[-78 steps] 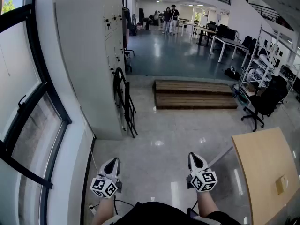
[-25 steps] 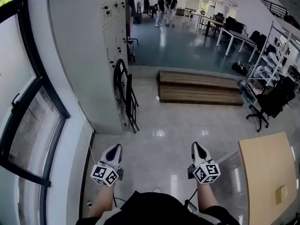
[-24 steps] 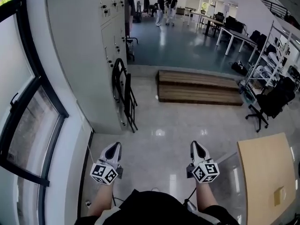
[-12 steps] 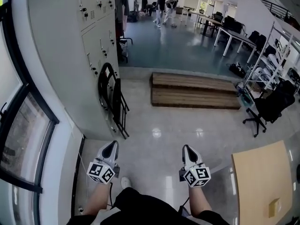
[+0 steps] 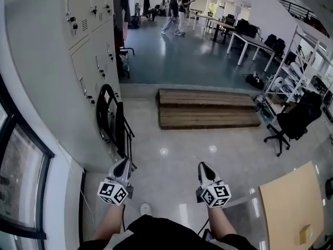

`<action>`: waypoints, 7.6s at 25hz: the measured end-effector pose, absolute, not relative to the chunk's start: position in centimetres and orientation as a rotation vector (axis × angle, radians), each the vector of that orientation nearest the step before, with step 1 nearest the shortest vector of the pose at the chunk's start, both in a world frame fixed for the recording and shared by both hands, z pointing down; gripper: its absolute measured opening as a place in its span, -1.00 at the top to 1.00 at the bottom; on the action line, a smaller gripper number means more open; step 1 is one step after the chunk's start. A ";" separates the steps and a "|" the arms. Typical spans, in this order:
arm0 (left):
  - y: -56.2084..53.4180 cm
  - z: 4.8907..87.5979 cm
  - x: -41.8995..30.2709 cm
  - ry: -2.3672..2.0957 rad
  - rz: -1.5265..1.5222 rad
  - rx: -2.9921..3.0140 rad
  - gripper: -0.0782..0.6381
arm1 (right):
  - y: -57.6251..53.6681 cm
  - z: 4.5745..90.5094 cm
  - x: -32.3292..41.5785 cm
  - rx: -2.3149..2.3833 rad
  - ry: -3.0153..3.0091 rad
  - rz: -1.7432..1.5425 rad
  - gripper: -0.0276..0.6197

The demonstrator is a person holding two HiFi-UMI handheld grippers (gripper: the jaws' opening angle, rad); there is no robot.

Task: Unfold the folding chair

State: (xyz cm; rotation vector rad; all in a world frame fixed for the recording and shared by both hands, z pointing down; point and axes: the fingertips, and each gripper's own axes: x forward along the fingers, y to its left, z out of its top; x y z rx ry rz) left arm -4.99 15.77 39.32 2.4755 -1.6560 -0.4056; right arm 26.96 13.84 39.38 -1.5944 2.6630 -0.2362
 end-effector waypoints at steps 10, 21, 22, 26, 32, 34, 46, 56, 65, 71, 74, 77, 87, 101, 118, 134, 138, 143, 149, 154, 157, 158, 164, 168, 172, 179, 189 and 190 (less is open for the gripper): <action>4.7 38.6 -12.5 -1.639 -0.384 2.538 0.78 | 1.9 38.8 18.2 -1.573 2.713 -0.203 0.90; -2.1 40.6 -17.5 -1.748 -0.330 2.454 0.78 | -8.4 40.8 11.7 -1.441 2.791 -0.273 0.90; -3.0 40.7 -17.8 -1.768 -0.327 2.442 0.78 | -9.6 40.9 11.3 -1.418 2.798 -0.274 0.90; -7.0 40.2 -18.9 -1.871 -0.325 2.412 0.78 | -15.9 41.1 9.7 -1.313 2.838 -0.267 0.90; -13.6 38.6 -19.3 -2.059 -0.366 2.305 0.78 | -26.1 39.5 8.2 -1.132 2.894 -0.245 0.90; -15.9 38.2 -19.1 -2.113 -0.369 2.274 0.78 | -29.5 39.1 7.6 -1.068 2.920 -0.225 0.90; -20.1 39.3 -21.7 -2.380 -0.208 2.012 0.78 | -37.7 40.3 -2.4 -0.608 3.051 -0.331 0.90; -15.5 41.6 -27.4 -2.488 -0.088 1.770 0.78 | -35.3 43.6 -12.5 -0.431 3.119 -0.524 0.90; -12.6 45.9 -30.4 -2.537 0.045 1.559 0.59 | -33.0 49.7 -18.0 -0.382 3.219 -0.664 0.90; -11.7 49.2 -31.7 -2.507 0.137 1.410 0.33 | -31.2 52.6 -20.6 -0.348 3.265 -0.733 0.90; -12.1 51.0 -32.6 -2.478 0.250 1.392 0.25 | -30.7 54.5 -21.6 -0.361 3.284 -0.781 0.89; -13.2 52.3 -33.3 -2.436 0.325 1.412 0.21 | -30.5 56.6 -22.6 -0.388 3.296 -0.845 0.82; -15.5 53.0 -34.6 -2.348 0.353 1.500 0.21 | -32.3 64.8 -24.7 -0.779 3.306 -1.091 0.31; -16.2 53.2 -34.5 -2.296 0.326 1.535 0.22 | -30.5 74.4 -29.0 -1.155 3.259 -1.424 -0.11; -17.2 53.6 -33.1 -2.208 0.273 1.586 0.36 | -28.9 77.2 -29.0 -1.063 3.189 -1.762 0.39; -20.8 53.4 -24.7 -1.887 -0.005 1.791 0.51 | -30.3 77.6 -22.1 -1.074 3.005 -1.954 0.51; -21.2 53.3 -23.2 -1.851 -0.029 1.819 0.50 | -30.6 77.6 -20.2 -1.070 2.909 -2.058 0.53; -21.3 53.6 -22.2 -1.810 -0.059 1.830 0.48 | -31.1 78.1 -17.4 -1.015 2.848 -2.087 0.54; -20.4 54.5 -26.0 -1.922 -0.045 1.766 0.53 | -31.9 79.1 -14.6 -0.951 2.863 -2.044 0.47; -19.7 56.4 -29.0 -1.987 0.035 1.631 0.50 | -32.6 81.1 -11.2 -0.966 2.843 -2.076 0.40; -19.9 56.9 -28.4 -2.024 0.107 1.639 0.48 | -33.0 82.2 -9.3 -1.029 2.861 -2.059 0.35; -20.0 57.0 -28.0 -2.036 0.131 1.651 0.48 | -33.1 82.6 -8.7 -1.058 2.866 -2.054 0.33; -20.2 57.9 -27.1 -2.063 0.156 1.654 0.46 | -33.9 85.0 -4.9 -1.183 2.834 -2.073 0.23; -20.1 58.9 -27.0 -2.062 0.174 1.593 0.44 | -34.4 86.6 -2.2 -1.214 2.784 -2.107 0.18; -20.3 59.4 -26.5 -2.101 0.192 1.567 0.42 | -35.0 88.0 -0.2 -1.210 2.775 -2.100 0.15; -21.4 60.2 -23.1 -2.177 0.266 1.630 0.40 | -36.1 91.3 4.5 -1.209 2.717 -2.118 0.09; -23.3 61.7 -15.6 -2.090 0.350 1.757 0.49 | -36.0 95.0 10.0 -1.321 2.682 -2.055 -0.01; -23.5 61.8 -14.7 -2.078 0.351 1.772 0.51 | -36.0 95.4 10.6 -1.327 2.677 -2.048 -0.02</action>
